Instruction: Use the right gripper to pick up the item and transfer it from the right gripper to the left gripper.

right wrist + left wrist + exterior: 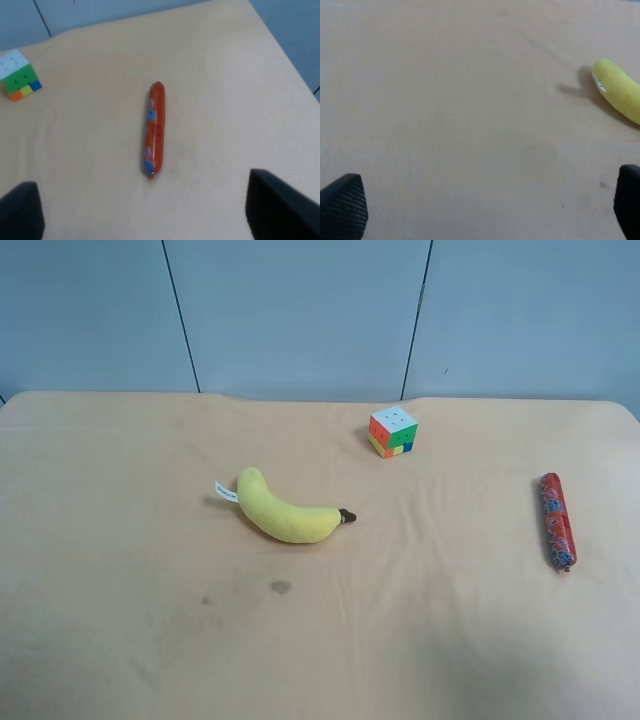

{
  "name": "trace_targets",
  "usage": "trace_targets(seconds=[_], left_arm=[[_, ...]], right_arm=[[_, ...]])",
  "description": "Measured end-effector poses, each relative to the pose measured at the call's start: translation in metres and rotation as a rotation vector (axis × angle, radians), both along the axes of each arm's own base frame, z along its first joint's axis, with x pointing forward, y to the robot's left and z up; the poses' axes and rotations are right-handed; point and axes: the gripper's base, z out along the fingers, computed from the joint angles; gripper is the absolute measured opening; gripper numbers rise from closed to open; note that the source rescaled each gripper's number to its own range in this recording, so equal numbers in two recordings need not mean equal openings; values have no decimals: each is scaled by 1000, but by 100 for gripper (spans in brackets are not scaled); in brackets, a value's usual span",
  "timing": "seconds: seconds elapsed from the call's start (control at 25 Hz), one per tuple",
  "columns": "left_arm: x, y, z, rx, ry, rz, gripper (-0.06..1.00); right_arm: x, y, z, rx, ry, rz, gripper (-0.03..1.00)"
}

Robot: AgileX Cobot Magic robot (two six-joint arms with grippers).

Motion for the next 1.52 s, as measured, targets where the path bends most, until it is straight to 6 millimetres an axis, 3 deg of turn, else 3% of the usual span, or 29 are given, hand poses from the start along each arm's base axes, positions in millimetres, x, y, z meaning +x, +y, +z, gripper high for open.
trace_targets(seconds=[0.84,1.04,1.2,1.52], left_arm=[[0,0,0,0,0,0,100],[0,0,0,0,0,0,100],[0,0,0,0,0,0,100],[0,0,0,0,0,0,100]], right_arm=[[6,0,4,0,34,1,73],[33,1,25,-14,145,6,73],[66,1,36,-29,271,6,73],[134,-3,20,-66,547,-57,73]])
